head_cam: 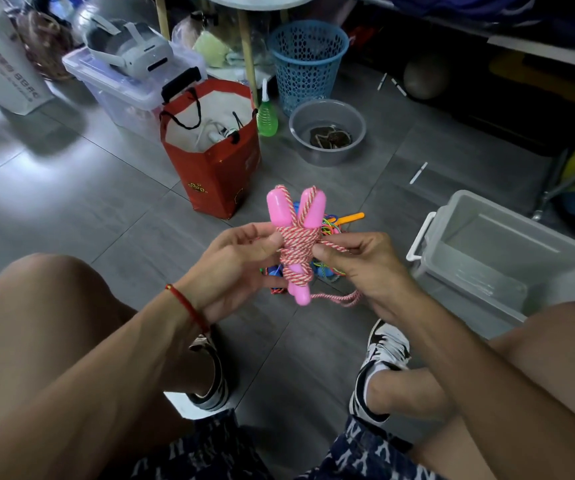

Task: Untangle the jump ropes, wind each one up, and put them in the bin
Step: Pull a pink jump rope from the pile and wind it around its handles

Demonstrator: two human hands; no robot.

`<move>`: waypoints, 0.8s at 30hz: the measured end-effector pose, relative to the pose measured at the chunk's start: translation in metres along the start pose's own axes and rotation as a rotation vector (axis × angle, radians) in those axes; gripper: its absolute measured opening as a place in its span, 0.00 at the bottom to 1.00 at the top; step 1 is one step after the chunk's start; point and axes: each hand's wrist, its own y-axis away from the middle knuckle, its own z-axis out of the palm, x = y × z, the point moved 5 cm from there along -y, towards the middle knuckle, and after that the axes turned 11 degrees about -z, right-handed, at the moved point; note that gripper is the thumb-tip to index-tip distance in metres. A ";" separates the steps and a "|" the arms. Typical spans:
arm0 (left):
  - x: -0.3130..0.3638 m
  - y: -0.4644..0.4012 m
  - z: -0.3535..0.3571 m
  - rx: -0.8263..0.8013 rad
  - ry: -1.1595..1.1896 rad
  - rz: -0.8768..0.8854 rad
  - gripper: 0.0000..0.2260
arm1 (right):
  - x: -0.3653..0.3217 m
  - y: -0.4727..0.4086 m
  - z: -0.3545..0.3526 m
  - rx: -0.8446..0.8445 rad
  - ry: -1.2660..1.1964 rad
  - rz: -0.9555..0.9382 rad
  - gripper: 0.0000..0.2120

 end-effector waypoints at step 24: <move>-0.016 -0.011 -0.001 0.104 -0.226 -0.011 0.17 | 0.000 0.010 0.016 -0.208 0.478 -0.124 0.10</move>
